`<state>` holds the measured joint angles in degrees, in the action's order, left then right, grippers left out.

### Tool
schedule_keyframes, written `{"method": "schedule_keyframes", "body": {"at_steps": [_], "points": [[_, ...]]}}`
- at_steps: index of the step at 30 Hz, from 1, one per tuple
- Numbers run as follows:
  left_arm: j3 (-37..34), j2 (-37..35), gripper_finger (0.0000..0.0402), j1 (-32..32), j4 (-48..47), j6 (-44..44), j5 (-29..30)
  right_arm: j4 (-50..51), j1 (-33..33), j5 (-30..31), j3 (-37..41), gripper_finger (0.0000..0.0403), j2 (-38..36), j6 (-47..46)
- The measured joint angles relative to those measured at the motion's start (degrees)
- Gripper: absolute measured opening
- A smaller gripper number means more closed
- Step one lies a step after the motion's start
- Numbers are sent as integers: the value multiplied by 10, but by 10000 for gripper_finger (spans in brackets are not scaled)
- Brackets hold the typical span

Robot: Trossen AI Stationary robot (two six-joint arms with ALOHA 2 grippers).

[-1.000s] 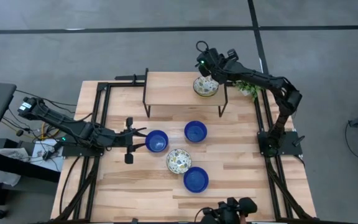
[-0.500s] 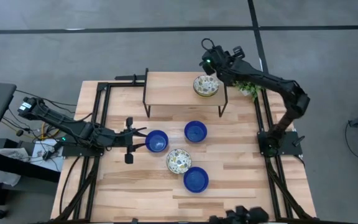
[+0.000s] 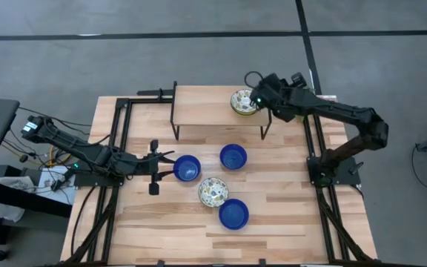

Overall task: Pick & Place Mini bowls
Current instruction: Stack the left white patterned bowl on top of the white patterned bowl on the shelf

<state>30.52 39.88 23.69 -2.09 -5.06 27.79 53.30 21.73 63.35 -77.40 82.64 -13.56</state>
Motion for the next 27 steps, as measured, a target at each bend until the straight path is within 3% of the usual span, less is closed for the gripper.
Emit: {"method": "schedule_keyframes", "body": {"at_steps": [5,27], "points": [[0,0,123,0,0,0,0,-19,-7,0,37,0,-1,-1],[0,12,123,0,10,-2,0,-45,3,-2,37,0,23,20]]}}
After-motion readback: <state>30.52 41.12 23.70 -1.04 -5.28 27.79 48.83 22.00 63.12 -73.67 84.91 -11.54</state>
